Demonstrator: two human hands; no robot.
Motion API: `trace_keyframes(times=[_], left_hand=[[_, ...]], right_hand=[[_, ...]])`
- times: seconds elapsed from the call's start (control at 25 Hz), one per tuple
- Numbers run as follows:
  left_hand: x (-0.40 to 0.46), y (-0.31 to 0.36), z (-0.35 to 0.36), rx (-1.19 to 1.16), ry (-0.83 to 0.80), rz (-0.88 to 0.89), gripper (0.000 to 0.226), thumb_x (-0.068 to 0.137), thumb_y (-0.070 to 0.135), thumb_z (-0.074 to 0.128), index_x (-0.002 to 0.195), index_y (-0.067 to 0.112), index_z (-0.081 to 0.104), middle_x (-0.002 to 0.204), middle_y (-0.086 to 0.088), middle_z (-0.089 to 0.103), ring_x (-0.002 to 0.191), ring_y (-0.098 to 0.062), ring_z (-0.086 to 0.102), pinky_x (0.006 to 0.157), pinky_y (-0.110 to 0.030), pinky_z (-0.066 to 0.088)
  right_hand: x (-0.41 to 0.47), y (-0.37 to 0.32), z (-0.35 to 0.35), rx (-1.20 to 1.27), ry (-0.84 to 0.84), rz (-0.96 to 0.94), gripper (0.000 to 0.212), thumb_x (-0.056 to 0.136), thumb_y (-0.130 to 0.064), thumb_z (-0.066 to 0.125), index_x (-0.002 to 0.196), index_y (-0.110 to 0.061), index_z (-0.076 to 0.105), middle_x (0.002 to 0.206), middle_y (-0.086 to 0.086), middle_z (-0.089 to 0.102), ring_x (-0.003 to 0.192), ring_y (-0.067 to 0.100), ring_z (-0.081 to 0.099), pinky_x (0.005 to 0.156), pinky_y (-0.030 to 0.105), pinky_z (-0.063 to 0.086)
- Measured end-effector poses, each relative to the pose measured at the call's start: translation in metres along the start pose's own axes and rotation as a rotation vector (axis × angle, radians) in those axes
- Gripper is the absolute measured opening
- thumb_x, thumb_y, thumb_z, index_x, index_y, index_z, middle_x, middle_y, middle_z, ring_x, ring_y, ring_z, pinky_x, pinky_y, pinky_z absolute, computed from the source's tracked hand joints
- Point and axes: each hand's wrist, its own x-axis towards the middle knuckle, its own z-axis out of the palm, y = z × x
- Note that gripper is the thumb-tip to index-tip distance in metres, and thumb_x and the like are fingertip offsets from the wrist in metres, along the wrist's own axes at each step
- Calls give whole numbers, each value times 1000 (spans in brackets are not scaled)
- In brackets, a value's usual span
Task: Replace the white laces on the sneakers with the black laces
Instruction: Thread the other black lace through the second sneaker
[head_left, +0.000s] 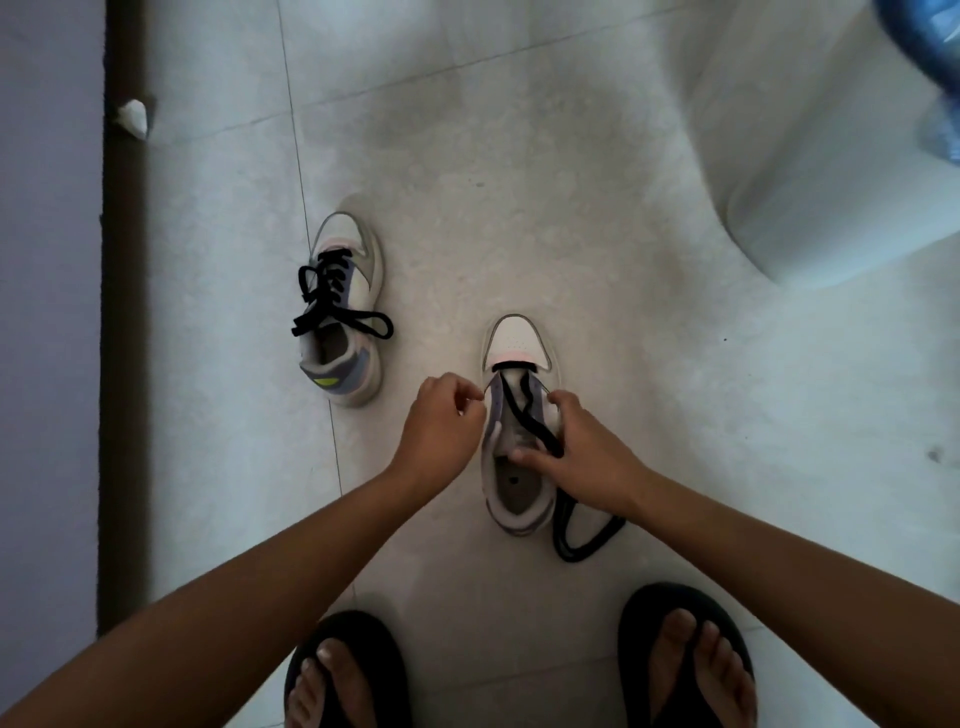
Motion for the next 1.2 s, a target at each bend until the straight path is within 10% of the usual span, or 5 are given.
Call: trace_keyframes(times=[0.16, 0.4, 0.8, 1.0, 1.2], left_hand=[[-15, 18, 6, -197, -227, -142, 22, 97, 21, 43, 94, 7, 60, 80, -10, 67, 62, -18, 62, 53, -28, 51], [-19, 32, 8, -530, -407, -394, 38, 92, 34, 56, 99, -2, 65, 78, -15, 64, 66, -27, 63, 59, -29, 56], [-35, 19, 1, -509, -334, -357, 14, 93, 15, 58, 93, 4, 66, 89, -16, 70, 79, -24, 69, 72, -32, 57], [-49, 15, 5, -554, -428, -333, 13, 95, 12, 53, 91, 7, 65, 78, -10, 70, 61, -15, 68, 55, -22, 55], [-49, 7, 3, -395, -256, -309, 16, 92, 12, 49, 86, 6, 63, 96, -23, 68, 92, -33, 67, 69, -31, 48]], right_hand=[[-12, -8, -7, -128, 94, 18, 33, 85, -48, 61, 94, -24, 40, 76, -7, 55, 64, 11, 53, 49, 23, 32], [-43, -37, -15, 705, -47, -5, 16, 91, -6, 57, 89, -12, 42, 70, 5, 67, 56, 13, 65, 53, 18, 50], [-51, -34, -18, 1020, -282, 446, 31, 97, -33, 45, 98, -5, 59, 77, 9, 62, 70, 20, 59, 71, 39, 54], [-34, -47, -18, 921, -226, 385, 28, 95, -32, 51, 90, -10, 68, 84, 8, 67, 78, 21, 63, 72, 35, 53], [-31, -56, -17, 1040, -193, 390, 24, 95, -24, 46, 77, -12, 58, 77, 7, 66, 67, 17, 65, 69, 29, 51]])
